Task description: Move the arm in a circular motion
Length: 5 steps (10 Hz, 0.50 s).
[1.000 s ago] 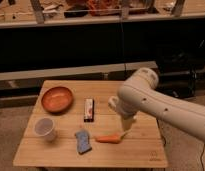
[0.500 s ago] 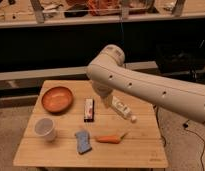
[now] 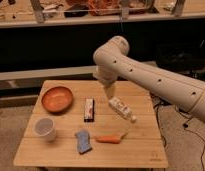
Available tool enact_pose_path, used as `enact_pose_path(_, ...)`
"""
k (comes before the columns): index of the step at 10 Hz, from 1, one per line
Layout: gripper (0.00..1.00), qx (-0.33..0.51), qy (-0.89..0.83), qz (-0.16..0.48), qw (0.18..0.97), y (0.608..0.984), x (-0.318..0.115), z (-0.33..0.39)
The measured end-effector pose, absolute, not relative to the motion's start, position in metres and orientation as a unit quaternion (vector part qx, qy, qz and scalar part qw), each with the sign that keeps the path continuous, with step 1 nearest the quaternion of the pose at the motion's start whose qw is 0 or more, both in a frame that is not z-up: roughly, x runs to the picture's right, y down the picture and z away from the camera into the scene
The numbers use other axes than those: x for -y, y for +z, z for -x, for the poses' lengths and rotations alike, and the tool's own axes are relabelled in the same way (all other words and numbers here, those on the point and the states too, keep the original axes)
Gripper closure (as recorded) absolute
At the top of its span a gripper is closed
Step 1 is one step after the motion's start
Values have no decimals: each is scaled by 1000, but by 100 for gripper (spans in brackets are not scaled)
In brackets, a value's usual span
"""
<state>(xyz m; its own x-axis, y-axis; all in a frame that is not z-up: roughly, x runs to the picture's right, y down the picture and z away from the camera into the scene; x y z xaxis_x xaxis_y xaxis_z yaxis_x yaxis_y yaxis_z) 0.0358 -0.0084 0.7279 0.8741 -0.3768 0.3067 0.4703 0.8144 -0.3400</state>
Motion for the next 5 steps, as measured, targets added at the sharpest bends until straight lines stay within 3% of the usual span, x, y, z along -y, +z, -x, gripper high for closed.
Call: enact_pose_path(5,20,83,-127,270,951,792,-9,-155)
